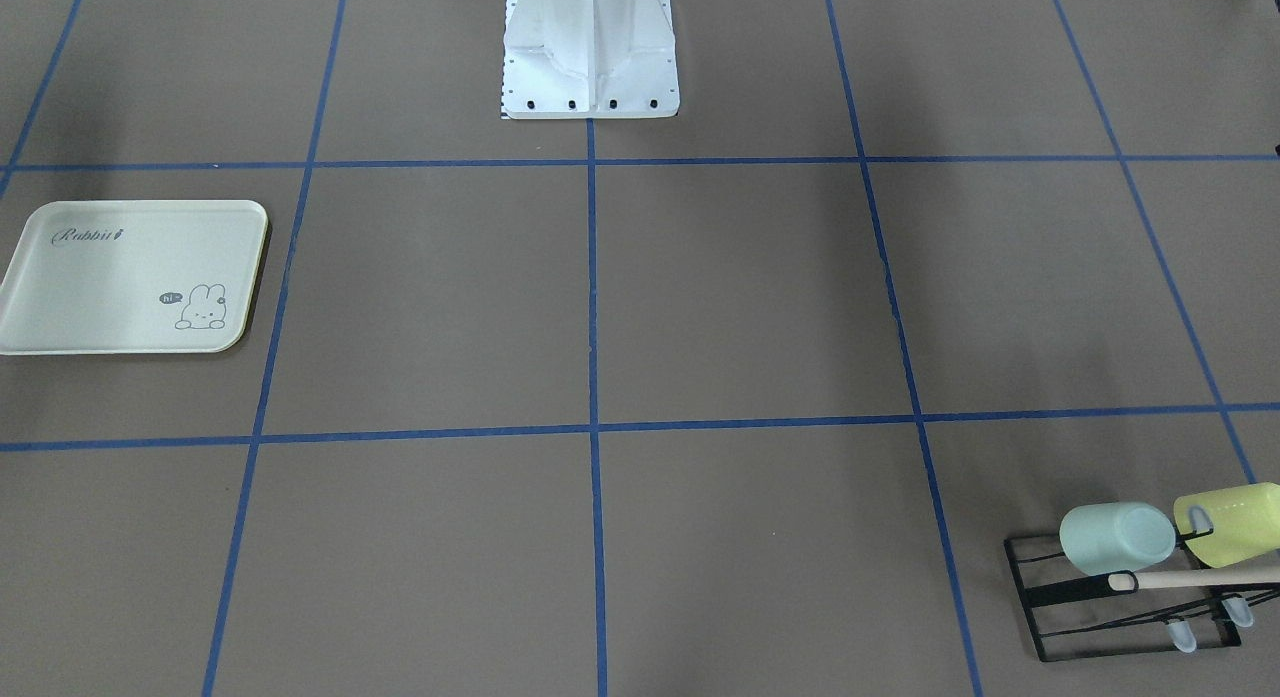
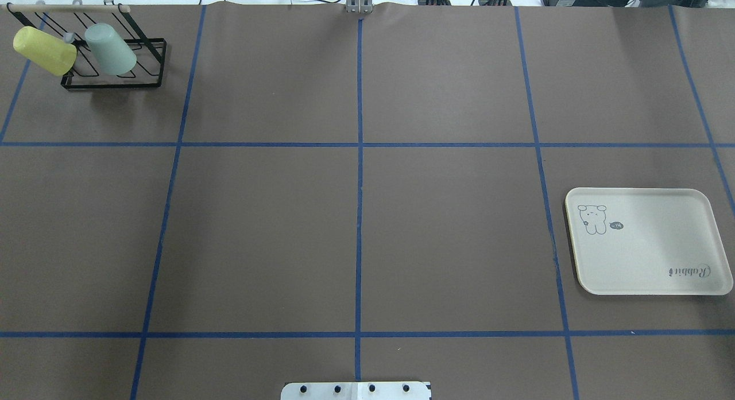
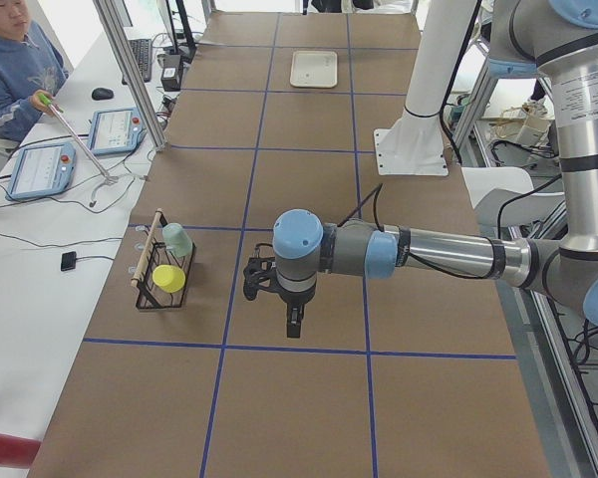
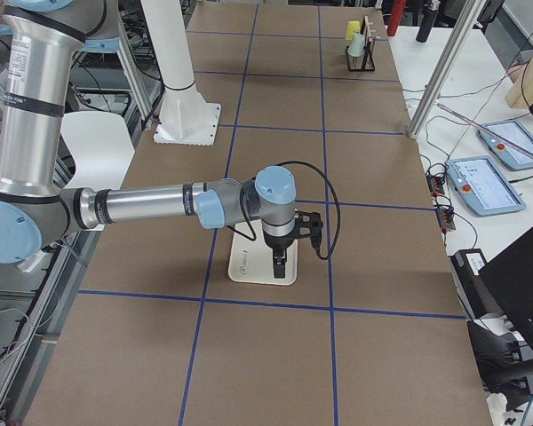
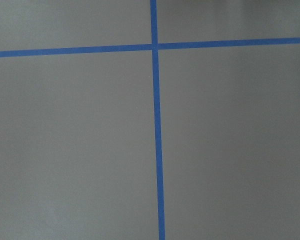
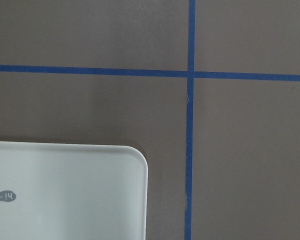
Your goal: Left arm grabs green cup and hands to right arm on tray
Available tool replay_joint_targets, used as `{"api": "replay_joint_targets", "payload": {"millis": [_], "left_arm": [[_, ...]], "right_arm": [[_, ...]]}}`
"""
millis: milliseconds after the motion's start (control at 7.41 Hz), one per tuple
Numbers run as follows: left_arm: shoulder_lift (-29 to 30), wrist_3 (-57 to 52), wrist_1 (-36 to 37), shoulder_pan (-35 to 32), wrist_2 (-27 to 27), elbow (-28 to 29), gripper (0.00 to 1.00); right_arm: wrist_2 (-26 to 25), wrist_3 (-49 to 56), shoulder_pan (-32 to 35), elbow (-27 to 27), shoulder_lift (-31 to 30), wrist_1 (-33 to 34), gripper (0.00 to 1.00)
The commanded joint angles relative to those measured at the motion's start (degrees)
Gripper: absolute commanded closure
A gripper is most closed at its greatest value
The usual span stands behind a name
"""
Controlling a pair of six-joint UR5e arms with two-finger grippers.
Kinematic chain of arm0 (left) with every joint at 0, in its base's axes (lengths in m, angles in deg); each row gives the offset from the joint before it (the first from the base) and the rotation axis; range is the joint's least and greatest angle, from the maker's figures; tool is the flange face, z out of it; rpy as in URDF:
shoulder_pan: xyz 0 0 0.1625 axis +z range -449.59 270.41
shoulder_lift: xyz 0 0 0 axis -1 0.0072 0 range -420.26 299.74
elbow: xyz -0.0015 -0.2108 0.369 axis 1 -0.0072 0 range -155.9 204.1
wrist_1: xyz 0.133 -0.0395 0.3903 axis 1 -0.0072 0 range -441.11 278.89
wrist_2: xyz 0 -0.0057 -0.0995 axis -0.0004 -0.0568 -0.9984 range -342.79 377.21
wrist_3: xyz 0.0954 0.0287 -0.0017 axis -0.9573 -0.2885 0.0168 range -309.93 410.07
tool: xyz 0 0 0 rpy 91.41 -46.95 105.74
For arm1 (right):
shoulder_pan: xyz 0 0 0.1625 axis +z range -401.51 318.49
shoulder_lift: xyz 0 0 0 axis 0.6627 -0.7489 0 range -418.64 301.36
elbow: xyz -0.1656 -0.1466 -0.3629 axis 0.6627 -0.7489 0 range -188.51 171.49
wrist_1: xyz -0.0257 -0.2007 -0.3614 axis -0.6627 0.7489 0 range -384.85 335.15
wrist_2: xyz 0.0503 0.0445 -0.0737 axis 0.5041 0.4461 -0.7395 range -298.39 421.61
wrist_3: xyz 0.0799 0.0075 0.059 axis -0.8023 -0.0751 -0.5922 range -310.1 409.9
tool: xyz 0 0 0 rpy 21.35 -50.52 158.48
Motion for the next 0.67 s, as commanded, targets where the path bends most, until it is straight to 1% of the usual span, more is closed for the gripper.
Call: {"api": "replay_joint_targets", "payload": {"millis": [0, 135, 270, 540], "left_arm": [[-0.04, 0.45, -0.28, 0.00, -0.31, -0.23, 0.00], [-0.04, 0.45, -0.37, 0.00, -2.57, -0.31, 0.00], [-0.04, 0.45, -0.37, 0.00, -3.73, -0.23, 0.00], [-0.21, 0.37, -0.72, 0.09, -3.91, -0.05, 0.00]], "right_arm": [[0.05, -0.09, 0.00, 0.49, -0.06, 0.00, 0.00], [0.05, -0.09, 0.00, 0.41, -0.06, 0.00, 0.00], [0.14, -0.09, 0.00, 0.49, -0.06, 0.00, 0.00], [1.10, -0.18, 0.00, 0.49, -0.06, -0.09, 0.00]]}}
